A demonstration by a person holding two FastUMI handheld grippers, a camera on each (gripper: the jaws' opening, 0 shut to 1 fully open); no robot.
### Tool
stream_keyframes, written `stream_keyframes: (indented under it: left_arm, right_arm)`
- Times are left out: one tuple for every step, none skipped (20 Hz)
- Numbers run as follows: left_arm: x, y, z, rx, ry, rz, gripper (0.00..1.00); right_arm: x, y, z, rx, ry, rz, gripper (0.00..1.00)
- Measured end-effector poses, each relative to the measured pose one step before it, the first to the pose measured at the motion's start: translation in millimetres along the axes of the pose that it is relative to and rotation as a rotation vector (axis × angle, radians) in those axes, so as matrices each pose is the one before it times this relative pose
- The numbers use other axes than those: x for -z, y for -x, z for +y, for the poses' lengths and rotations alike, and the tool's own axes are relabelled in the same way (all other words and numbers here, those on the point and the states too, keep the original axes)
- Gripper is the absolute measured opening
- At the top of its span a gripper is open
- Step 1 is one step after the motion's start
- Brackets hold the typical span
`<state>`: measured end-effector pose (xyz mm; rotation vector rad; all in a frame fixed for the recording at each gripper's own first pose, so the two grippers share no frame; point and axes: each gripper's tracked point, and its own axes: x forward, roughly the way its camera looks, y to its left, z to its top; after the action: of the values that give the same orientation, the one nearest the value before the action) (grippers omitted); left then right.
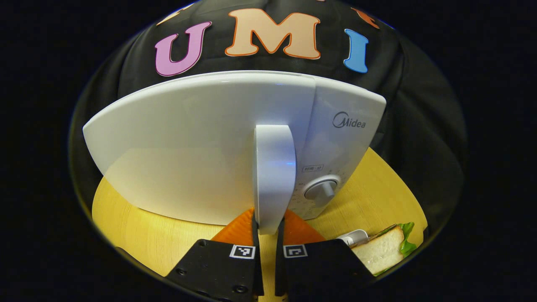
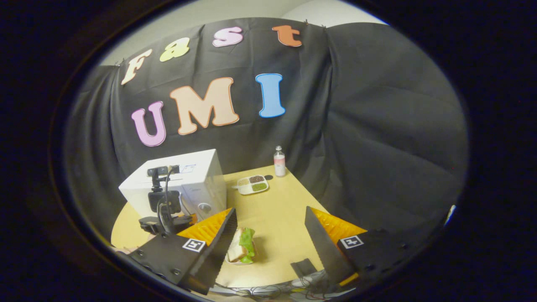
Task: Open the microwave oven with the left hand, put the food in, and close the microwave oven.
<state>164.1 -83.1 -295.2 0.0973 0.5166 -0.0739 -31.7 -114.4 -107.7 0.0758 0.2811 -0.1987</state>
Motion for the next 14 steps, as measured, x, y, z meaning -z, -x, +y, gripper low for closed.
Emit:
stream_keyframes:
  left_arm:
    - [0.06, 0.28, -0.37, -0.00329, 0.00321, -0.00468, 0.1]
    - [-0.56, 0.64, 0.7, -0.0038, 0.00624, -0.00335, 0.1]
    - [-0.28, 0.32, -0.27, -0.00414, 0.0066, -0.00492, 0.1]
    - [0.28, 0.31, 0.35, -0.00611, 0.00324, 0.00117, 0.09]
    - [-0.14, 0.38, 0.11, -0.00746, 0.00096, -0.00208, 0.1]
    - [0.79, 0.04, -0.06, -0.00313, 0.00378, 0.00072, 0.09]
    - [-1.15, 0.79, 0.13, 0.00034, 0.00474, -0.00627, 0.08]
    - [-0.49, -0.36, -0.01, -0.00193, 0.00575, -0.0003, 0.07]
    - [0.37, -0.13, 0.31, -0.00484, -0.00885, 0.00363, 0.07]
    - [0.02, 0.02, 0.61, -0.00585, -0.00745, 0.00328, 0.07]
    - [-0.02, 0.77, -0.3, -0.0021, 0.00258, 0.00074, 0.07]
    - [-0.42, 0.47, -0.08, 0.00186, 0.00726, 0.00038, 0.07]
    - [11.82, 7.91, 0.94, -0.00698, 0.02567, 0.03842, 0.07]
    - [6.22, 14.24, 1.34, -0.00029, 0.01138, -0.00799, 0.07]
  right_arm:
    - [-0.21, 1.23, -0.8, 0.00001, 0.00343, -0.00279, 1.0]
    - [-0.08, 1.97, -0.38, -0.00159, 0.00076, -0.00107, 1.0]
    - [0.74, 1.2, 0.27, -0.00192, -0.00081, 0.00039, 1.0]
    - [0.65, 1.56, -0.78, -0.00189, -0.00077, 0.00211, 1.0]
    - [1.8, 1.38, -0.98, -0.002, 0.00134, 0.00334, 1.0]
    - [1.47, 1.09, -0.77, 0.00027, 0.00378, 0.00341, 1.0]
    - [1.39, 0.69, -0.8, -0.00068, 0.00441, 0.0034, 0.92]
    - [0.81, 1.37, -1.12, -0.00042, 0.00316, 0.00152, 0.92]
    - [0.81, 0.48, -0.49, 0.00241, 0.00298, -0.00054, 0.92]
    - [1.49, -0.17, -1.49, 0.00297, 0.00337, 0.0014, 0.92]
    - [3.22, 0.08, -1.45, 0.00226, 0.00355, 0.00512, 0.92]
    - [1.84, -0.14, -1.25, 0.00155, 0.00185, 0.00609, 0.92]
    - [2.73, -0.36, -1.0, 0.00083, -0.00129, 0.00492, 0.92]
    - [0.22, -0.93, -0.72, -0.00019, -0.00379, 0.0048, 0.92]
